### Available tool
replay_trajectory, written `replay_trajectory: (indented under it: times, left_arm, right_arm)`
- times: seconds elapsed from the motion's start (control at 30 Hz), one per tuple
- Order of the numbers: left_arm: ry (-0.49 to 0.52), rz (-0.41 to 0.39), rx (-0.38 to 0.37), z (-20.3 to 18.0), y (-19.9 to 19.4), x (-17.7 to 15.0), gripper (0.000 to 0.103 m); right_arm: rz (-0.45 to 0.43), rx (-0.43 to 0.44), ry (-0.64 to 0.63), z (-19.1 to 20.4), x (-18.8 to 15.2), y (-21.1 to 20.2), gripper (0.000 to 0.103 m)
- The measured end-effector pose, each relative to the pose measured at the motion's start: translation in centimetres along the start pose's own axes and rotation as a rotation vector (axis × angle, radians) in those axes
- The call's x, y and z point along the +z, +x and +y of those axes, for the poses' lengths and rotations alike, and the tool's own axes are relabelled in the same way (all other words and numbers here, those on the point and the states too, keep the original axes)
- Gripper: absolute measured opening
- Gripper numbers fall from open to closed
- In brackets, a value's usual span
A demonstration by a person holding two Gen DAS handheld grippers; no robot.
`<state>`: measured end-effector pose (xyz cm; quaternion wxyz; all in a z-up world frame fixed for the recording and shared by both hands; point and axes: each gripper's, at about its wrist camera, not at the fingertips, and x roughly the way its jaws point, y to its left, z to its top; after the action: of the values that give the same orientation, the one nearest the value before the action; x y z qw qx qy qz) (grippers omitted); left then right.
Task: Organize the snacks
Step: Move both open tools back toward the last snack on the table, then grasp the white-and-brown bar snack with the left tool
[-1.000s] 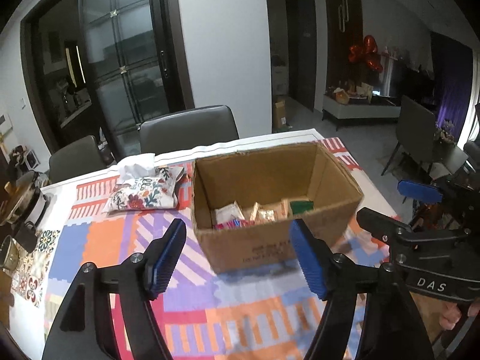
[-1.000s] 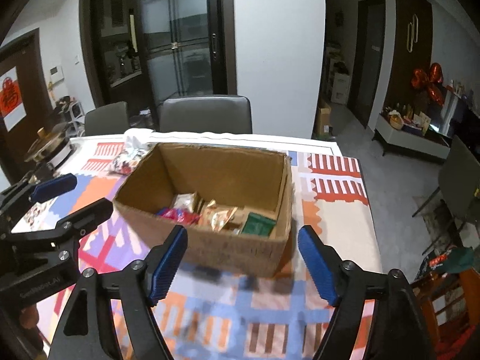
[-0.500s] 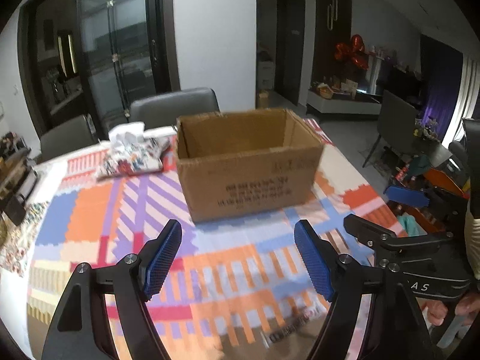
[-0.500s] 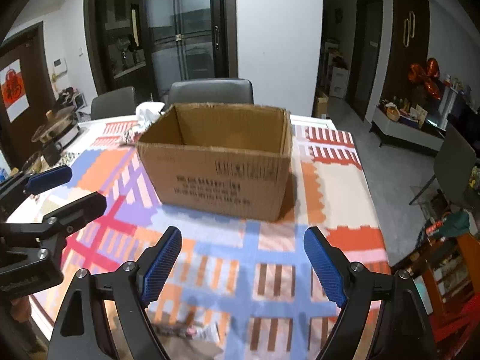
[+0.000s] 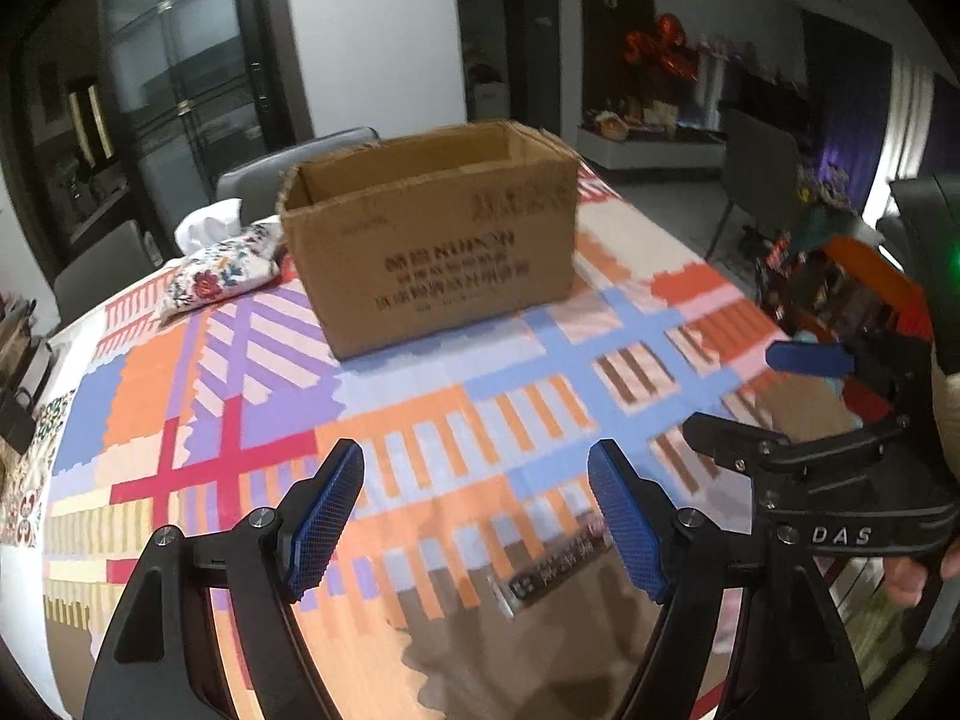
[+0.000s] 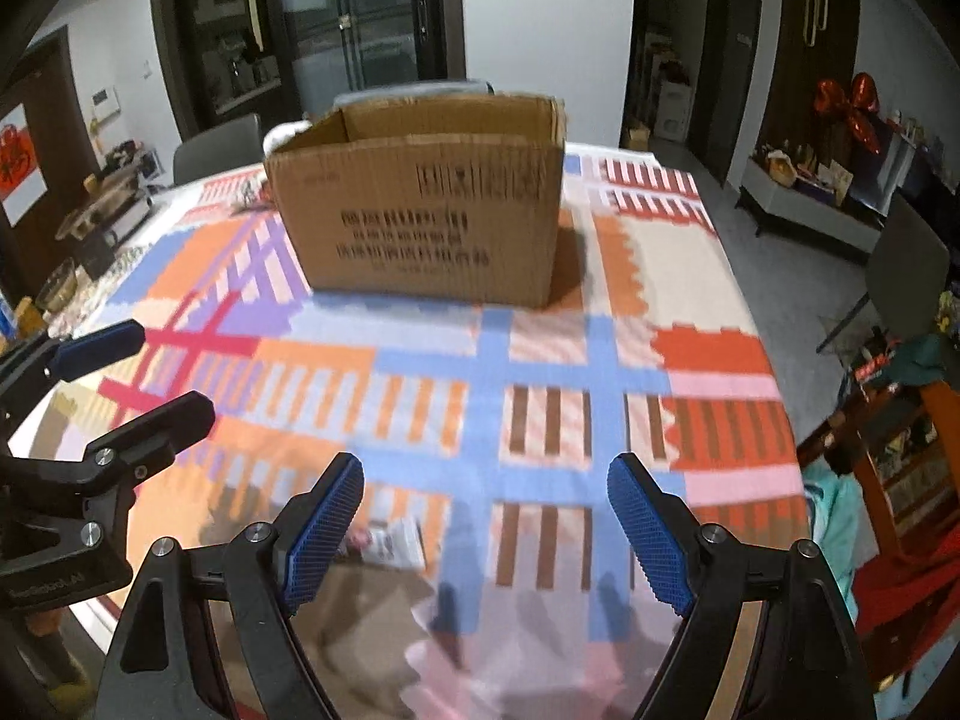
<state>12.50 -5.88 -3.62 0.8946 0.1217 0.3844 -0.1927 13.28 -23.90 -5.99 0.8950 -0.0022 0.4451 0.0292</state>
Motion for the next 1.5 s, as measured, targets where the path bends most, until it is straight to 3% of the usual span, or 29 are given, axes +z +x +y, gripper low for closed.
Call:
replay_trajectory:
  times: [0.3,0.6,0.9,1.1,1.27,1.5]
  left_arm:
    - [0.054,0.093,-0.076,-2.1,2.3,-2.6,0.076]
    - [0.081,0.187,-0.111,-3.3,5.6,-4.2,0.075]
    - [0.131,0.217,-0.07,-4.2,8.0,-4.3,0.071]
    - [0.103,0.257,-0.104,-4.3,9.2,-4.5,0.052]
    - [0.054,0.269,-0.141,-4.0,9.1,-4.6,0.022]
    - [-0.053,0.266,-0.184,-2.6,8.6,-4.7,0.016]
  right_arm:
    - [0.113,0.001,0.021,-0.7,-3.7,2.2,0.084]
    - [0.178,-0.003,0.029,-0.9,-5.2,3.6,0.084]
    - [0.216,-0.019,0.058,-1.7,-5.8,4.8,0.084]
    - [0.235,-0.015,0.072,-1.9,-6.0,5.5,0.084]
    - [0.241,-0.01,0.09,-2.4,-6.0,5.7,0.084]
    - [0.239,0.009,0.091,-1.9,-5.9,5.8,0.084]
